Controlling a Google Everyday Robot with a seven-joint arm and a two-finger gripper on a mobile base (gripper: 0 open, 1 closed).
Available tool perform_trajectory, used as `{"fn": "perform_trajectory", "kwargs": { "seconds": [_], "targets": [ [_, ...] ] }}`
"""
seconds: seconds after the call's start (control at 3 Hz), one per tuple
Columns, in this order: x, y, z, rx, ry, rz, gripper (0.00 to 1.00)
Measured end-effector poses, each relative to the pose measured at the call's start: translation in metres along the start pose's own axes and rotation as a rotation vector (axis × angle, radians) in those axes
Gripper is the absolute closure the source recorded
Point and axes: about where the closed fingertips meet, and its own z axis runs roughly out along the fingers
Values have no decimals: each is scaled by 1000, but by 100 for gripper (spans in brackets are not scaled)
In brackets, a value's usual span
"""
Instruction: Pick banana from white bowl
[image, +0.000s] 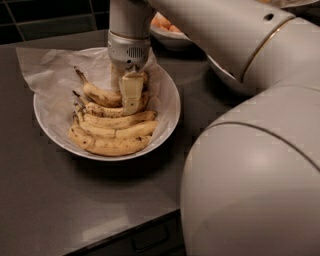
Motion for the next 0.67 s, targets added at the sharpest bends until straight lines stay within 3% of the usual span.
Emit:
{"fn": "perform_trajectory", "kwargs": {
  "seconds": [0.67],
  "targets": [
    [-1, 0, -4, 0, 0, 0, 43]
  ]
}}
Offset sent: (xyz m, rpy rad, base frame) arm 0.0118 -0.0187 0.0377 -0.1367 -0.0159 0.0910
